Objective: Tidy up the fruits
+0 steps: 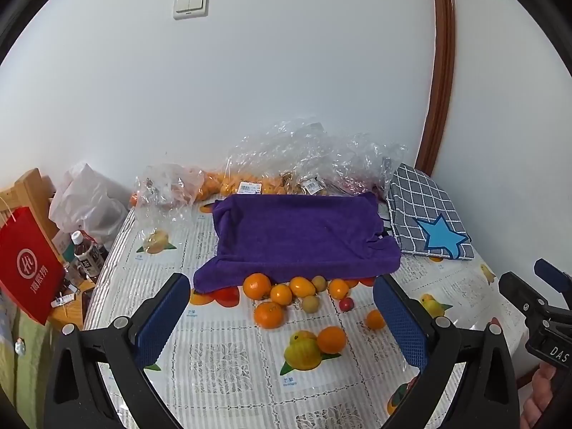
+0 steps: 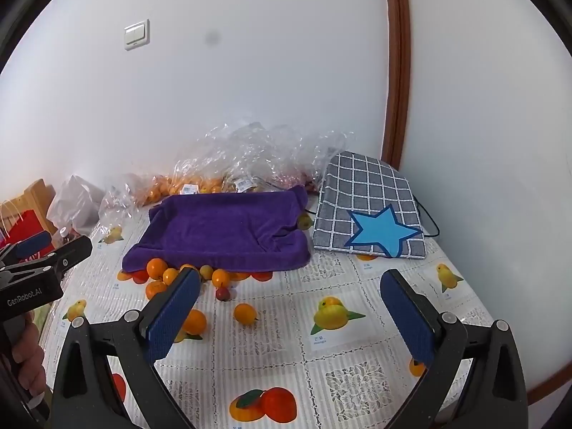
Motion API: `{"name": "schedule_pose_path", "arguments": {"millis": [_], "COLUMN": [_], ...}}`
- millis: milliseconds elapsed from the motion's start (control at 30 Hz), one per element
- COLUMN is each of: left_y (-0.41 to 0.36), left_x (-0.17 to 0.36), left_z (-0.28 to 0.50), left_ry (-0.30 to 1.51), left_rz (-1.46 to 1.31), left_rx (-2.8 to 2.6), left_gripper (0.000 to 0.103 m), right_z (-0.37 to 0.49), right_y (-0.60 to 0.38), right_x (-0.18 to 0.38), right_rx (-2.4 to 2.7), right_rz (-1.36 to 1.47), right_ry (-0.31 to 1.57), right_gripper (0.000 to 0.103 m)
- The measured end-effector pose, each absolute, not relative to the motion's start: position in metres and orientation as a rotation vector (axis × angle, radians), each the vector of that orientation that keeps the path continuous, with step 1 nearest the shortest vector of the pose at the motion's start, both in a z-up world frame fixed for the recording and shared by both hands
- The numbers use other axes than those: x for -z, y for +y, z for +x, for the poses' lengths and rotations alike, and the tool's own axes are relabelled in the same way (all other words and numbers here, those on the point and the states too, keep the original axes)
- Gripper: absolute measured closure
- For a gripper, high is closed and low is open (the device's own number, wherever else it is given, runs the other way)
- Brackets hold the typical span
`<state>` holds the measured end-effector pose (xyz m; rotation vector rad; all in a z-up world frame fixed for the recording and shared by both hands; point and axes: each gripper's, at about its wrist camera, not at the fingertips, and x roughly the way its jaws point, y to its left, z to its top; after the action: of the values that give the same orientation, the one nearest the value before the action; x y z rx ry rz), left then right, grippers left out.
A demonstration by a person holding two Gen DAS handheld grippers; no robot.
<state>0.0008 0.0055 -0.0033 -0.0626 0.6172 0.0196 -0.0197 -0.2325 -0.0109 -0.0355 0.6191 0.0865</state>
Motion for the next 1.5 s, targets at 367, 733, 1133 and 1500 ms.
{"name": "schedule_pose_path", "arguments": {"millis": [367,733,1133,1500], "left_y": [0.003,0.0,0.004,0.003], "left_x": [0.003,0.003,-0.003,-0.003], "left_z": [0.001,0.002,-0.002,-0.001], "left_ry": [0.625,0.614,0.613,0.61], "left_rz": [-0.059,-0.063,-0.07,-0.07], "left_rx": [-0.021,-0.018,-0.018,-0.017], "left_gripper": [0.0,0.0,0.0,0.0], "right_z": [-0.019,-0.022,-0.026,-0.027], "right_y": [-0.23,-0.23,-0.231,-0.233], "right_x": [0.016,0.013,0.011,0.008], "right_rx": [-0.1,-0.113,-0.108,-0.109], "right_rz": [-0.031,-0.017,-0.01,0.0], "right_ry": [0.623,0.603,0.594,0.589], "right_gripper": [0.003,0.003,0.003,0.003]}}
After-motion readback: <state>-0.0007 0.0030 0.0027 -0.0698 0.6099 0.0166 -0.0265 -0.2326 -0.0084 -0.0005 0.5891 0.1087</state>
